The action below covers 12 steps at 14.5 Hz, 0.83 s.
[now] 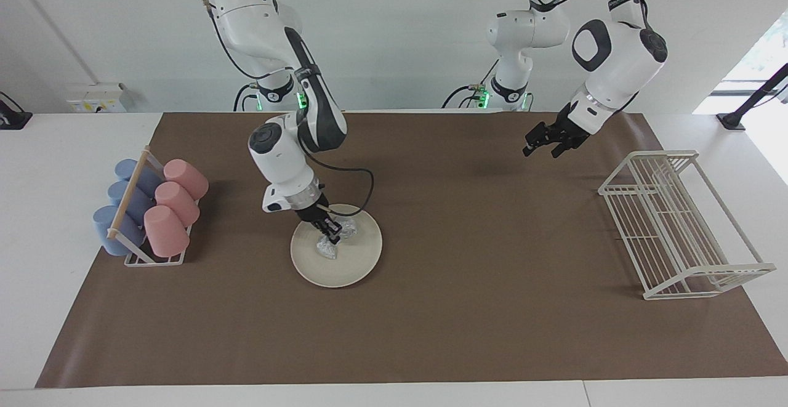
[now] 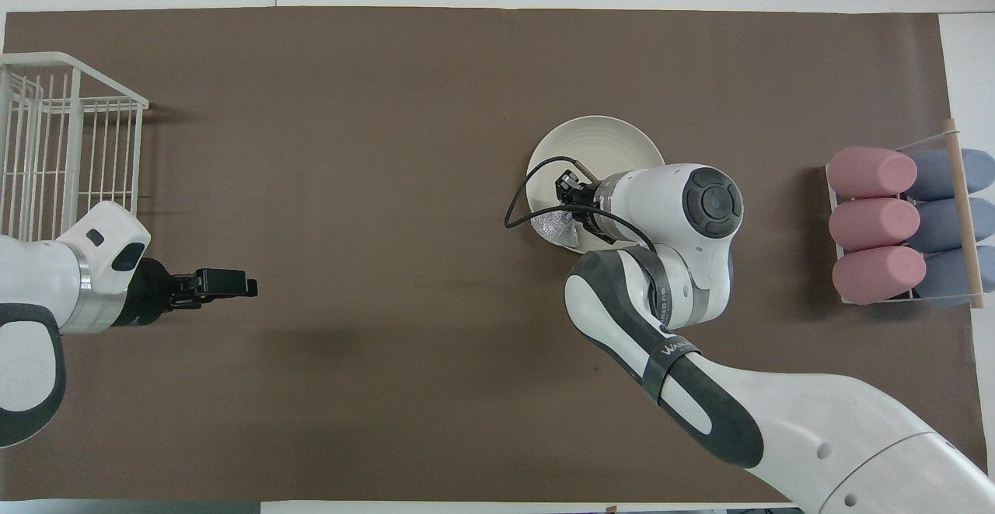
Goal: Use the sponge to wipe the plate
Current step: 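Rub the scrubber across the plate surface with the right gripper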
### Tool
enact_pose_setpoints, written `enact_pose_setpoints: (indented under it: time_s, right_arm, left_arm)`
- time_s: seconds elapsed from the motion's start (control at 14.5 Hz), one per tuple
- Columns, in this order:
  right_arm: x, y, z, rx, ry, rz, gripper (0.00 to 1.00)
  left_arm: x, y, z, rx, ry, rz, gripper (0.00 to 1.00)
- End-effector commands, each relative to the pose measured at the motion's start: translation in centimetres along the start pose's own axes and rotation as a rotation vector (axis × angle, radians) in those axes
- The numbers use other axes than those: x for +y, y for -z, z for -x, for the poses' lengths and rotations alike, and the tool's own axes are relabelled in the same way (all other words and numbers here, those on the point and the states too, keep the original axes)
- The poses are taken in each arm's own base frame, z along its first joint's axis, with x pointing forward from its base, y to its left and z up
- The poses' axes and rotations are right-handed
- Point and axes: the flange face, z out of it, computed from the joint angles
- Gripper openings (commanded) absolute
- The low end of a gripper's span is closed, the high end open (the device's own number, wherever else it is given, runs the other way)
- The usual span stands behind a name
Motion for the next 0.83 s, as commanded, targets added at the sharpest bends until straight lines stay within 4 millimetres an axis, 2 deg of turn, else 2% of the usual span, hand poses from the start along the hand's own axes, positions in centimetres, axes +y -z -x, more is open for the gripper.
enact_pose_setpoints:
  time_s: [0.0, 0.14, 0.21, 0.34, 0.41, 0.48, 0.62, 0.69, 0.76]
  right_arm:
    - [0.4, -0.8, -0.6, -0.016, -0.031, 0.011, 0.0]
    - [-1.8, 1.6, 0.0, -0.058, -0.041, 0.033, 0.0]
    - [-3.2, 3.7, 0.1, -0.075, -0.059, 0.051, 0.0]
    - [-5.5, 6.6, 0.3, -0.1, -0.139, 0.08, 0.0]
    - [-7.1, 8.2, 1.4, -0.081, -0.18, 0.092, 0.0]
    - [-9.4, 9.8, 4.0, -0.038, -0.197, 0.118, 0.0]
    - [-13.4, 13.1, 8.3, 0.042, -0.246, 0.172, 0.0]
    - [-14.9, 15.8, 10.8, 0.056, -0.278, 0.202, 0.0]
    - [-15.6, 18.5, 12.4, 0.057, -0.301, 0.231, 0.0]
  left_arm:
    - [-0.1, 0.2, -0.7, 0.011, 0.003, -0.021, 1.0]
    - [-0.2, 0.4, -0.8, 0.027, 0.005, -0.021, 1.0]
    - [-0.2, 0.5, -0.9, 0.032, 0.005, -0.021, 1.0]
    - [-0.2, 0.5, -0.9, 0.031, 0.009, -0.019, 1.0]
    - [-0.3, 0.6, -0.9, 0.034, 0.033, -0.015, 1.0]
    - [-0.6, 1.0, -1.0, 0.036, 0.079, 0.005, 1.0]
    - [0.7, 1.1, -1.0, 0.028, 0.165, 0.182, 1.0]
    - [1.5, 1.3, -1.0, 0.024, 0.216, 0.291, 1.0]
    - [2.2, 1.6, -1.1, 0.019, 0.235, 0.352, 1.0]
